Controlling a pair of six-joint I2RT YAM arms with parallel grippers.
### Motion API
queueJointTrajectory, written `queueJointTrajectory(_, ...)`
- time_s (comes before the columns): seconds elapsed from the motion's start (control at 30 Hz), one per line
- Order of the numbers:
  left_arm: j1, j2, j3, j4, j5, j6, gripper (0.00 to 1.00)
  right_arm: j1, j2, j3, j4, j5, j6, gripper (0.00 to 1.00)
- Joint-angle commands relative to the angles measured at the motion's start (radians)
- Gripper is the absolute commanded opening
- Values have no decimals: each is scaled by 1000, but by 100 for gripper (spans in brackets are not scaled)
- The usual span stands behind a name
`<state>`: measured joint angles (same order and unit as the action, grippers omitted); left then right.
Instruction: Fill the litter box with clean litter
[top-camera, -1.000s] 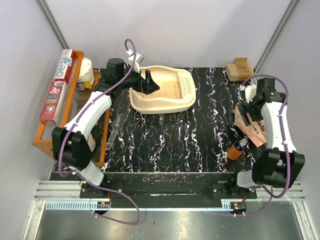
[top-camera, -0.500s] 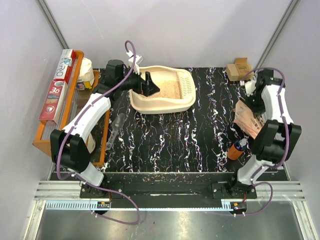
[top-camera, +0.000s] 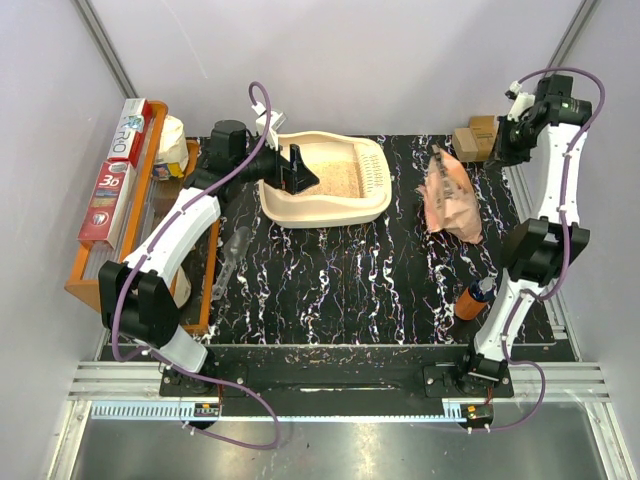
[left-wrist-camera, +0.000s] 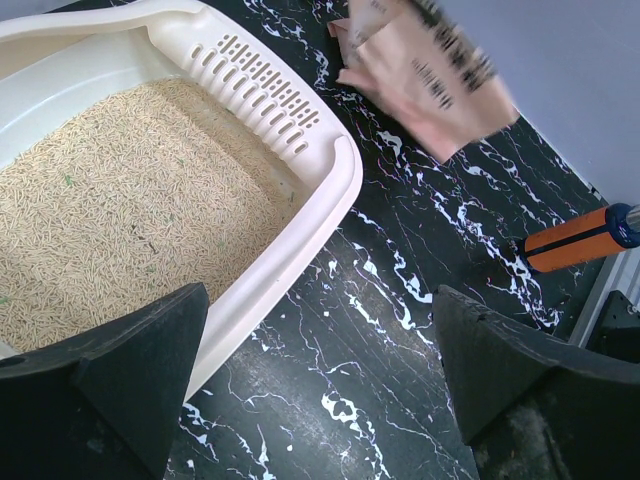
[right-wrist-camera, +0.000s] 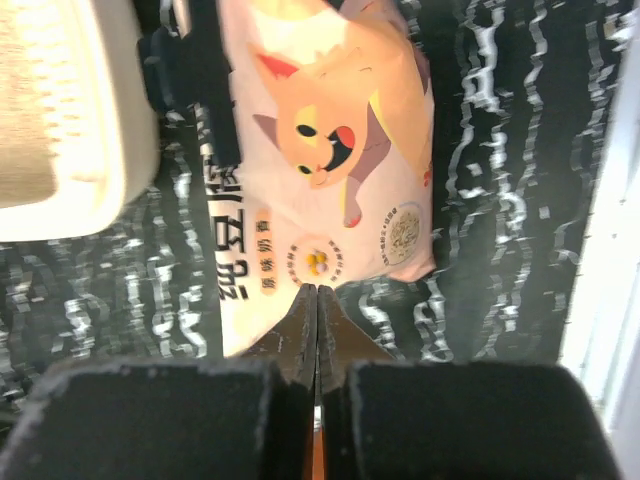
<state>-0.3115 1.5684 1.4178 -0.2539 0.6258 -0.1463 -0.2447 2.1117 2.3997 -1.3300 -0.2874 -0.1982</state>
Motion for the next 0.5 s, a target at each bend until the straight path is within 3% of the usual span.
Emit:
queueJointTrajectory(0.0, 0, -24, 7, 24, 20, 16, 99, 5, -76, -40, -184, -176, 187, 0)
queueJointTrajectory(0.1, -1, -15, 9, 24, 22, 14, 99, 4, -70, -41, -196, -245, 171, 0)
queueJointTrajectory(0.13, -1, -13, 10, 24, 23, 13, 99, 4, -61, -9, -207, -292, 123, 7)
queueJointTrajectory(0.23, -1, -5, 18, 25, 28, 10, 99, 11, -6, 204, -254, -326, -86, 46)
queueJointTrajectory(0.27, -3, -1, 21, 24, 28, 8, 99, 19, 2, 270, -261, -294, -148, 51)
queueJointTrajectory(0.33, -8, 5, 24, 25, 26, 5, 99, 65, -27, 231, -212, -155, -277, 57)
queueJointTrajectory(0.4, -17, 12, 21, 44, 15, -25, 99, 85, -94, 83, -111, -104, -326, 62)
queueJointTrajectory(0.47, -44, 24, 21, 83, 14, -112, 99, 87, -181, -93, 66, -27, -281, 65)
